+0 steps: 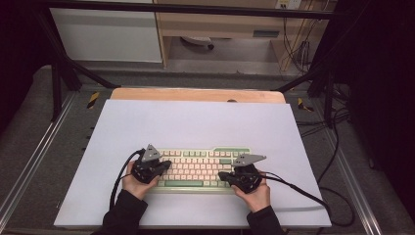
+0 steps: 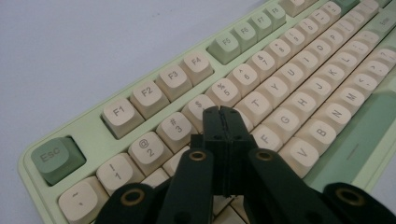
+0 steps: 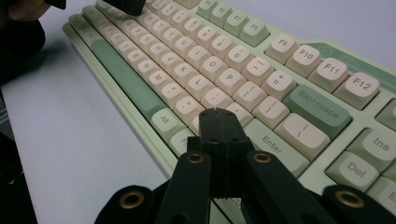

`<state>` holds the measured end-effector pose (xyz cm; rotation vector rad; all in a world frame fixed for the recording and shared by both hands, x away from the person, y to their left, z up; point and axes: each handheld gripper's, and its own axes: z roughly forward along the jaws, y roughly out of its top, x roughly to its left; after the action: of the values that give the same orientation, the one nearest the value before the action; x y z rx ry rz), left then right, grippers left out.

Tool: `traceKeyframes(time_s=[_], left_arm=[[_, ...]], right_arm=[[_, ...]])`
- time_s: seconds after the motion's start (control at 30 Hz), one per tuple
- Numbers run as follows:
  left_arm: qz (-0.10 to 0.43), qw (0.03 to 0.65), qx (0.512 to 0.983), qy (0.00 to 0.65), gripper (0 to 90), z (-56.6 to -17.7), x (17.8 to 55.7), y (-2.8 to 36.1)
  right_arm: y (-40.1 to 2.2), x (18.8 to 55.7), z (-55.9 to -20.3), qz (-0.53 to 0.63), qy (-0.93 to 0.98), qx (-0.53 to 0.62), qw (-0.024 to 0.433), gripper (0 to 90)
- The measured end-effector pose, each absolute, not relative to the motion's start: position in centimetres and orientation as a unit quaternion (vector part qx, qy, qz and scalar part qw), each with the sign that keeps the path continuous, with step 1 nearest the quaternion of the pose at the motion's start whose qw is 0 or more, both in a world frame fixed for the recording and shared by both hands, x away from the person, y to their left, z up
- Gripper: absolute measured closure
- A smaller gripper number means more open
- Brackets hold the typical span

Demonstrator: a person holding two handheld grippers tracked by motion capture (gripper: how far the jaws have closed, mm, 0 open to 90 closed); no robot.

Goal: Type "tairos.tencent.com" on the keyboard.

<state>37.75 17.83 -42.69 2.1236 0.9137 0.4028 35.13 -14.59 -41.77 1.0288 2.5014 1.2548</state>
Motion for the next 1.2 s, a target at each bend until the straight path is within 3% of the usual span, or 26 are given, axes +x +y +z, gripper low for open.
traceKeyframes(time_s=[1.2], left_arm=[[0.151,0.401,0.833,0.349,90.0,-42.3,36.3,18.9]], right_arm=[[-14.4,35.2,-41.7,0.426,0.833,0.344,0.077,90.0]])
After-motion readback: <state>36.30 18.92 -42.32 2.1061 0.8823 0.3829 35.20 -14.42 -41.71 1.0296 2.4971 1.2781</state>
